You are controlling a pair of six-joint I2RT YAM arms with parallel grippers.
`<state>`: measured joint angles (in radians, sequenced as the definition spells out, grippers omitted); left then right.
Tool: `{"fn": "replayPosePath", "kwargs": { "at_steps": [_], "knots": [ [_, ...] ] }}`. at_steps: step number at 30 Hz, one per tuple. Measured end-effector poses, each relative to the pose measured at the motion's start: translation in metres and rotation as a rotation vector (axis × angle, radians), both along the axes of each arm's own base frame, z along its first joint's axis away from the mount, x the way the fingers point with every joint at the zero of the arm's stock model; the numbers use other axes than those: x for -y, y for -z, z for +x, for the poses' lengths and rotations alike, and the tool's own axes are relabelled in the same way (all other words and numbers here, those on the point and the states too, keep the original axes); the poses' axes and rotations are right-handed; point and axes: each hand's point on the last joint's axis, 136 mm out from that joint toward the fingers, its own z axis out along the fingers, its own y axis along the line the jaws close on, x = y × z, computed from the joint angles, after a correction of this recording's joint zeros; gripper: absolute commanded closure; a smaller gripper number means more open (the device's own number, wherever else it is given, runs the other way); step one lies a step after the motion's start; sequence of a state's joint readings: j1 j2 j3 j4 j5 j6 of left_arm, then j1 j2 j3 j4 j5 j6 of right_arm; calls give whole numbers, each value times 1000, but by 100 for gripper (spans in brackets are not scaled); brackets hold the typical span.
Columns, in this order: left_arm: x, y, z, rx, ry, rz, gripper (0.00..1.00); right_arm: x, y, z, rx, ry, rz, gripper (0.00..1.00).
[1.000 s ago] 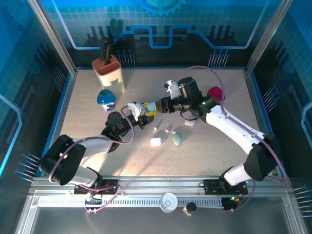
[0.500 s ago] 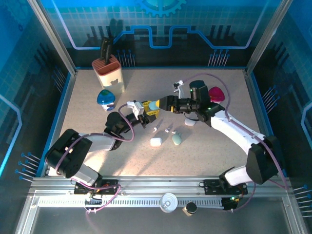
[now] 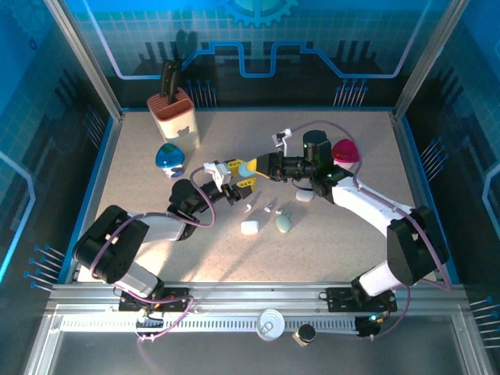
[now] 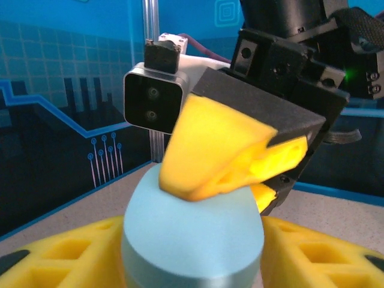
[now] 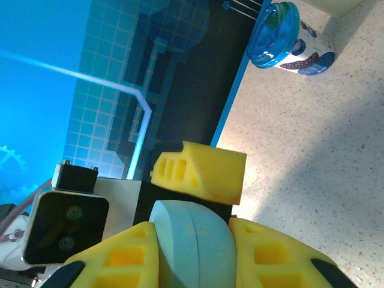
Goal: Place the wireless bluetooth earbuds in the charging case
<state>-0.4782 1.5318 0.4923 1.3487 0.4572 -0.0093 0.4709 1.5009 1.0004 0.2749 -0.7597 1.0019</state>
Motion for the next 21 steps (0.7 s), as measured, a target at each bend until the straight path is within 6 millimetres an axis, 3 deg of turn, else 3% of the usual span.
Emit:
{"fn": "replayPosePath", "kwargs": {
  "at_steps": [4,7,13,17,21],
  "knots": [
    [0,14,0,-54,-10,66,11,17,25,15,4,87,-86,83],
    [-3,16,-3,-55,-23,119,2,40,51,31,1,184,-183,83],
    [-7,32,-9,-103,-28,207,1,68,115,55,-38,297,-387,82],
    [-9,50,-12,-160,-23,244,1,73,159,64,-96,301,-483,82],
    [-10,58,-13,-188,-25,258,1,71,186,77,-125,299,-533,80]
  ]
}}
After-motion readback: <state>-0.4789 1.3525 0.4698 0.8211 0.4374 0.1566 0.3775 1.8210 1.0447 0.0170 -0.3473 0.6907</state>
